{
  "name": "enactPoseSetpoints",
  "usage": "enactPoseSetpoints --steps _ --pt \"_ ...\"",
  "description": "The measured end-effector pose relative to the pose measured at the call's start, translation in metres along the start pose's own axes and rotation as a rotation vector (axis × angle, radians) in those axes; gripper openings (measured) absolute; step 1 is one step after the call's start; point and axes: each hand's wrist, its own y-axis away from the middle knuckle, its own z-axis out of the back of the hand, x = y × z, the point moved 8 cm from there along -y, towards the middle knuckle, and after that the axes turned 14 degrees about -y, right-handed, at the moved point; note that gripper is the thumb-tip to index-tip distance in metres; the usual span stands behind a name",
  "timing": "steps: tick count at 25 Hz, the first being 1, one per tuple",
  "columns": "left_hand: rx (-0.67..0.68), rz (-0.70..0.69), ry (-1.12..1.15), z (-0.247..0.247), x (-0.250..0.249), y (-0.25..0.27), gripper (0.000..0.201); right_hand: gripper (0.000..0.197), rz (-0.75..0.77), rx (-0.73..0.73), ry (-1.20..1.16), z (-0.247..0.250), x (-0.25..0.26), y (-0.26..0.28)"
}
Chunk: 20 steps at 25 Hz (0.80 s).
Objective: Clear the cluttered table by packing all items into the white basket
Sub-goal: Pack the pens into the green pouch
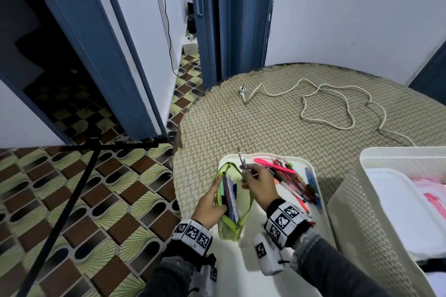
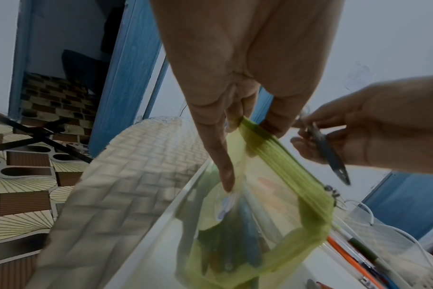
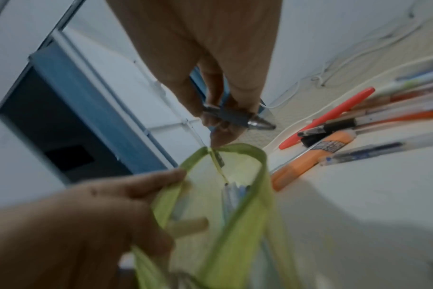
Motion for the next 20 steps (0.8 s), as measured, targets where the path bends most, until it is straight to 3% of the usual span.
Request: enactPoseSetpoints --steps 3,6,8,11,13,15,17,20 --pt "-0.007 -0.003 0.080 -0.004 0.015 -0.002 0.087 0.008 0.056 -0.065 -0.071 0.002 0.010 -0.005" --pt "-0.019 0.017 0.102 0.000 0.014 0.003 0.088 0.015 -0.135 0.126 0.182 -0.022 -0.024 0.000" --pt "-0.014 0.052 0.094 0.006 0.013 0.008 0.085 0.015 -0.100 0.163 0.326 -0.024 -0.030 0.004" --pt "-0.031 0.077 0.091 0.018 0.027 0.010 0.080 0.016 -0.011 -0.074 0.225 0.008 -0.022 0.005" --pt "-0.066 0.099 0.104 0.025 0.038 0.012 0.080 0.012 -0.058 -0.145 0.226 0.025 -0.035 0.008" --pt "-0.071 0.119 0.133 0.029 0.045 0.015 0.080 0.007 -0.200 -0.052 0.259 0.022 -0.065 0.016" --pt "-0.084 0.128 0.140 0.032 0.053 0.018 0.079 0.017 -0.301 0.037 0.271 0.012 -0.091 0.030" --pt "-0.102 0.125 0.116 0.039 0.060 0.022 0.080 0.036 -0.301 0.060 0.288 -0.001 -0.104 0.043"
